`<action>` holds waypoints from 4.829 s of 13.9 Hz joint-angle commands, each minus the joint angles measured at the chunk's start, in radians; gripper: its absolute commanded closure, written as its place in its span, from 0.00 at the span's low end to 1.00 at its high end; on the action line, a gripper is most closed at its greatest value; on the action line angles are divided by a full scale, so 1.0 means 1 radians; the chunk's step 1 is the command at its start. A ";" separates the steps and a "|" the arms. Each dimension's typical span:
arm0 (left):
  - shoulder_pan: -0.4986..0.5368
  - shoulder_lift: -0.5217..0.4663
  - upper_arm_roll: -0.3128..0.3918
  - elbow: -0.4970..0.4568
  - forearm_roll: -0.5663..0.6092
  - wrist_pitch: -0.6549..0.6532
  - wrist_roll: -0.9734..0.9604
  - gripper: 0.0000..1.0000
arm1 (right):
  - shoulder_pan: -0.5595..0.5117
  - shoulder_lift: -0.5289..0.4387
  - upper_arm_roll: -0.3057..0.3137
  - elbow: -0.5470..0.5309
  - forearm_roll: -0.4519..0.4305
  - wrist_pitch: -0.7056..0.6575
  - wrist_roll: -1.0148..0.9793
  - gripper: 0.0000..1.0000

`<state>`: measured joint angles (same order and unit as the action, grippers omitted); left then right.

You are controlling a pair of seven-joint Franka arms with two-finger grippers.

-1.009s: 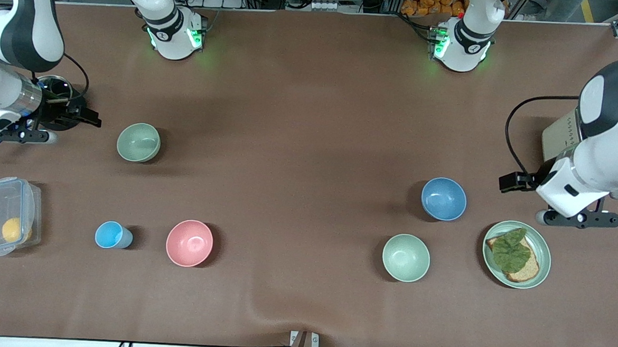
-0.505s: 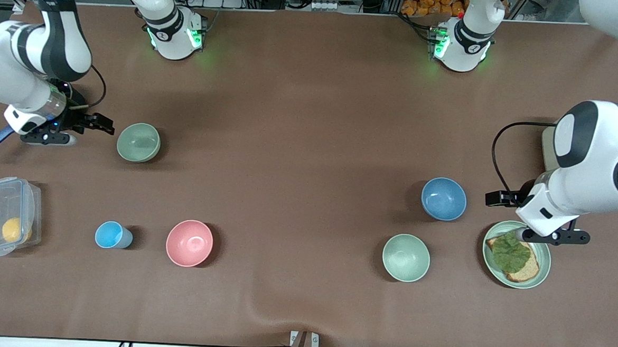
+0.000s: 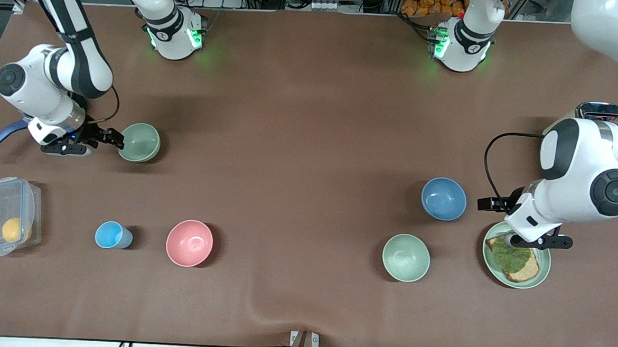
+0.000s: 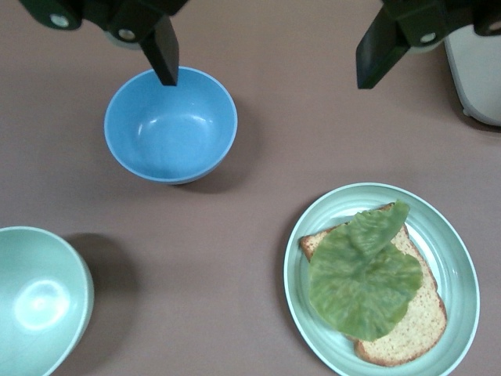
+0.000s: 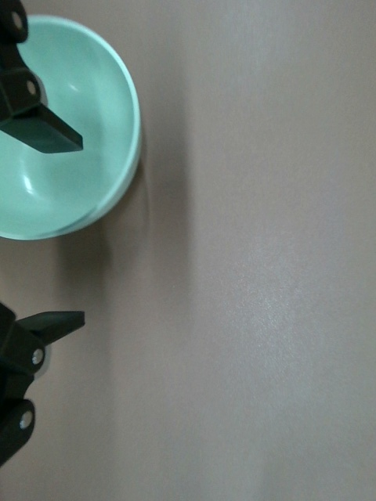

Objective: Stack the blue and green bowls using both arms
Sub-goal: 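Grasp the rim of the pale green bowl with the right gripper, then move the green bowl to center while the left gripper grasps the blue bowl, then lift the blue bowl with the left gripper over the green bowl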

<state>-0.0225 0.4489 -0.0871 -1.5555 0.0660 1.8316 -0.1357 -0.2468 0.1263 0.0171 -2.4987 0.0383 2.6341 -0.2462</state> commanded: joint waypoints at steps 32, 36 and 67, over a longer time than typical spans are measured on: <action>0.000 0.057 -0.014 -0.230 -0.018 0.245 0.013 0.00 | 0.855 -0.031 0.024 0.135 0.262 -0.033 1.188 1.00; -0.008 0.128 -0.014 -0.230 -0.051 0.323 -0.001 0.00 | 0.997 0.044 0.021 0.138 0.255 0.090 1.347 1.00; -0.007 0.016 -0.132 -0.265 -0.114 0.279 -0.171 1.00 | 1.339 0.246 -0.322 0.505 0.300 -0.249 1.742 0.00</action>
<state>-0.0277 0.5163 -0.1766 -1.7885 -0.0299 2.1345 -0.2544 1.1238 0.3968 -0.3130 -1.9856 0.2959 2.4092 1.4735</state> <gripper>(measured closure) 0.934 0.000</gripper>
